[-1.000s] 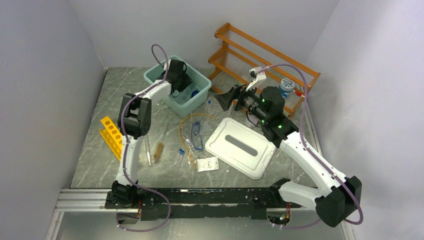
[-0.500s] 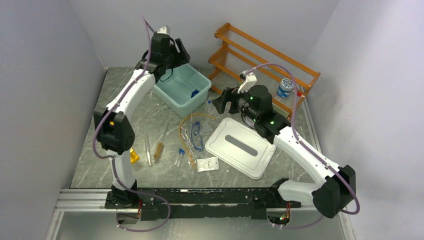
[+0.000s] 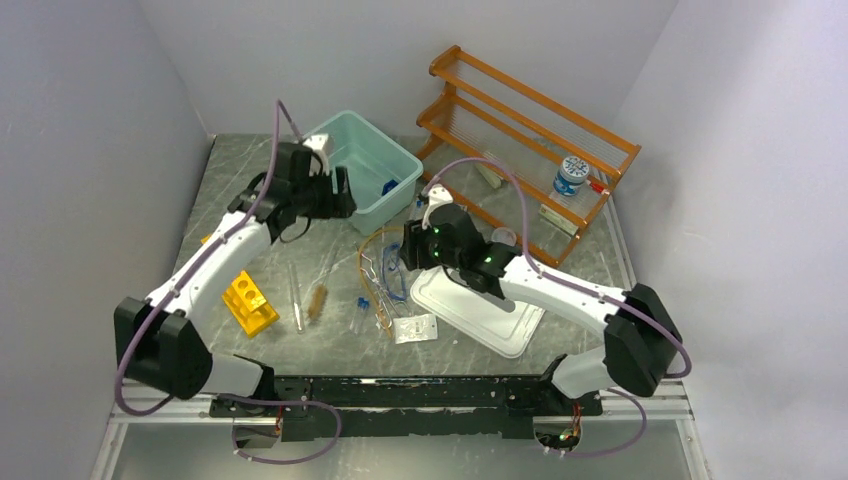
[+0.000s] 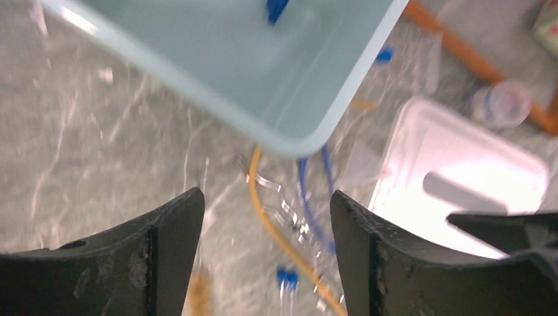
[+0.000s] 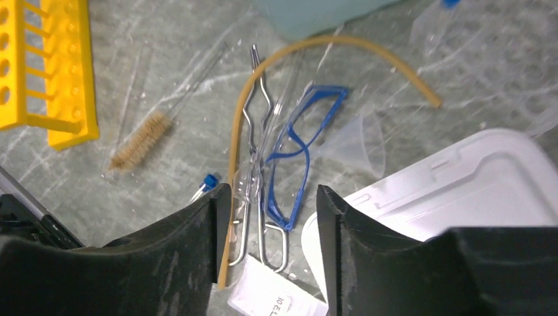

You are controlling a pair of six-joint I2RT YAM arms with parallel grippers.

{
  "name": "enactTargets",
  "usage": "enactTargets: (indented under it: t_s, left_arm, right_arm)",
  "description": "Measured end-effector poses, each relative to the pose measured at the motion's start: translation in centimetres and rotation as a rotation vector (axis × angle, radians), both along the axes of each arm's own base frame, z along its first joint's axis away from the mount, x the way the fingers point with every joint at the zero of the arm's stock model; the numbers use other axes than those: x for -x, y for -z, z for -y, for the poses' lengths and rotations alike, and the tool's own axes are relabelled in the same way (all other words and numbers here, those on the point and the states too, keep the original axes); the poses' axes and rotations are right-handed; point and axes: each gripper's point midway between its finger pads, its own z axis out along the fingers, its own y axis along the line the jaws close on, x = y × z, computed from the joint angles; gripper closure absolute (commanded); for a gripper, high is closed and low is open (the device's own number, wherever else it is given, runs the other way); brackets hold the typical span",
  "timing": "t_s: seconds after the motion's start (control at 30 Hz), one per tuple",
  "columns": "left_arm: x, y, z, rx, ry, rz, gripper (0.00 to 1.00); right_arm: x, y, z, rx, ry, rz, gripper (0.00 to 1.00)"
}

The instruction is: Organize the chemistry lab equipment

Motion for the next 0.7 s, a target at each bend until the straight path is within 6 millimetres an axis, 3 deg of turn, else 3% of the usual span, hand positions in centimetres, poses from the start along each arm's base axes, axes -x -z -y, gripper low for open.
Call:
enactTargets:
  t_s: [0.17,0.37,0.53,0.7]
  left_arm:
    - [4.9,5.3,-1.1,-0.024,0.028,-0.13,0.44]
    - [8.8,10.3,-0.1,-0.083,0.095,-0.282,0.57]
    - [13.0,14.3,0.3,-0.149,0.154,-0.416,0.65]
    - [15.7,16.7,0.9,-0.187,0.203,-0.503,0.63]
  right_arm:
    - [1.2,3.5,-0.9,0.019,0.01,-0.097,0.54]
    - [1.7,6.3,-1.1,-0.009,0.069,-0.2,0.58]
    - [1.8,7.3,-1.0,-0.036,0.13,-0.249,0.5]
    - [1.3,7.1,-0.8,-0.062,0.186,-0.257,0.49]
